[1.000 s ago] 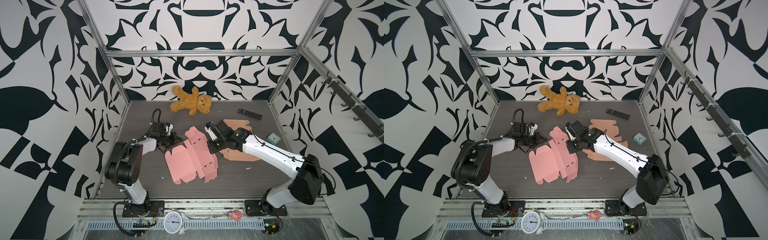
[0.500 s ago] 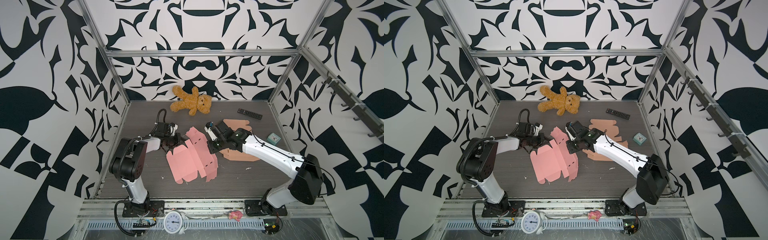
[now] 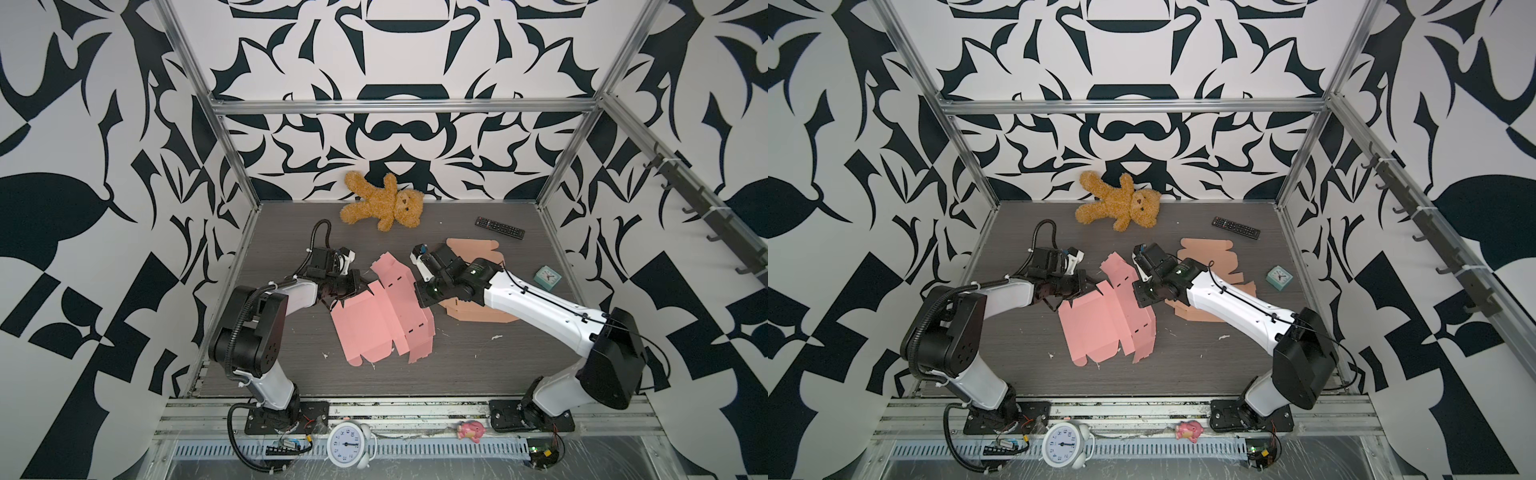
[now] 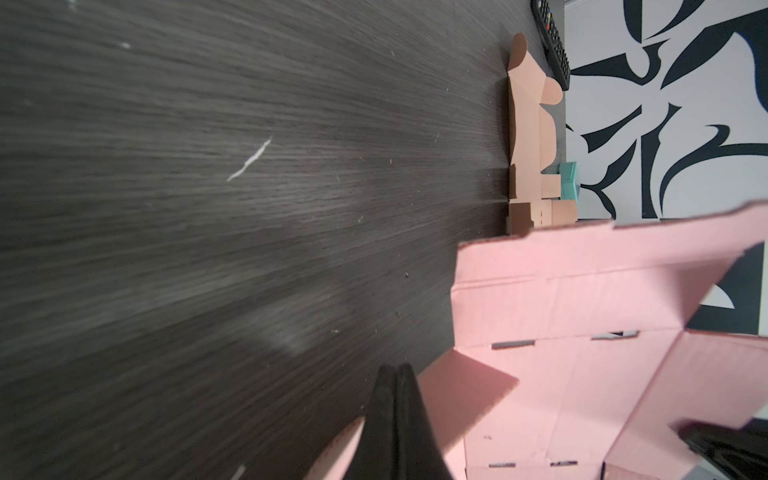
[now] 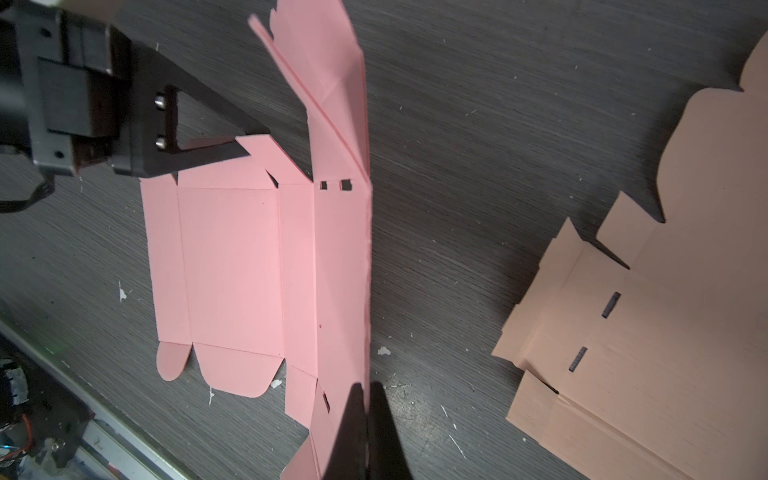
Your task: Fold the paper box
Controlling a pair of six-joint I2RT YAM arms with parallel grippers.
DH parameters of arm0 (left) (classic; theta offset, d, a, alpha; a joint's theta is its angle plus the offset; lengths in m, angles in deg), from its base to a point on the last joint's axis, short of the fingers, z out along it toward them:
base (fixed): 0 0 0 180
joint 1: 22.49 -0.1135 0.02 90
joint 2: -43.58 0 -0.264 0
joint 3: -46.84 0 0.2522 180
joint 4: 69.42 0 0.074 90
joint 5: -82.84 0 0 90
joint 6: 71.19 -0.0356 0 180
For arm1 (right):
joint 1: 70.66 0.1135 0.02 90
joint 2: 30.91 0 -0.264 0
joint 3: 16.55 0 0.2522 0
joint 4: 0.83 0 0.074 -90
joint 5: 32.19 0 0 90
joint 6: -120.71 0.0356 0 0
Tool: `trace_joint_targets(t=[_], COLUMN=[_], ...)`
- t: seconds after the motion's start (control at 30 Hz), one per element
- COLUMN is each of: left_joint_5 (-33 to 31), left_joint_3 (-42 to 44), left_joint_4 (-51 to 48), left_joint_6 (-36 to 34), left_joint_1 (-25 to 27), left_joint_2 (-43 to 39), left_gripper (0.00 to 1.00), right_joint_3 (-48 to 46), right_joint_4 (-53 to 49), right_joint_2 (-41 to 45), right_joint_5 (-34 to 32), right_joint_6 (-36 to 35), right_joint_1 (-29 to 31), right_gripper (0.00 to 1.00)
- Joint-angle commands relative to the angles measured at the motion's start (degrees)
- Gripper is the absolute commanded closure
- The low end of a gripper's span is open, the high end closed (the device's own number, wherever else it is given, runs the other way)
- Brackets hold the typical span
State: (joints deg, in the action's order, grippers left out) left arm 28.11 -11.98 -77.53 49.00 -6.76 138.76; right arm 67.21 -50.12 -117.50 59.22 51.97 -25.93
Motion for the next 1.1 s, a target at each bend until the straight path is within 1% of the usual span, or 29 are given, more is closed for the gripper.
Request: trace_joint_targets(t=[0.0, 0.13, 0.33, 0.73, 0.9, 1.07], left_joint_5=[0.3, 1.3, 1.1, 0.6, 1.1, 0.5], left_joint_3=[1.4, 1.6, 1.9, 5.2, 5.2, 3.1], left_joint_4=[-1.7, -1.7, -1.7, -1.7, -2.1, -1.8], left_joint_6=[-2.0, -2.5, -2.6, -2.6, -1.5, 1.3], left_joint_1=[0.1, 0.8, 2.3, 4.4, 4.4, 4.3], left_joint_2=[-2.0, -2.8, -3.4, -5.0, -7.4, -9.5], left_gripper=[1.00, 1.00, 1.00, 1.00, 1.00, 1.00], right_joint_3=[0.1, 0.4, 0.8, 0.8, 0.4, 0.1], right_joint_4=[1.2, 1.2, 0.9, 0.9, 0.9, 0.6], right_joint_2=[0.3, -0.1, -1.0, -1.7, -0.9, 0.3], right_joint_5=[-1.2, -1.2, -1.2, -2.3, -2.7, -3.2], right_joint_6=[0.6, 0.2, -0.5, -3.5, -5.1, -6.5], right_joint_1=[0.3, 0.4, 0.4, 0.3, 0.7, 1.5], right_gripper=[1.00, 1.00, 1.00, 1.00, 1.00, 1.00])
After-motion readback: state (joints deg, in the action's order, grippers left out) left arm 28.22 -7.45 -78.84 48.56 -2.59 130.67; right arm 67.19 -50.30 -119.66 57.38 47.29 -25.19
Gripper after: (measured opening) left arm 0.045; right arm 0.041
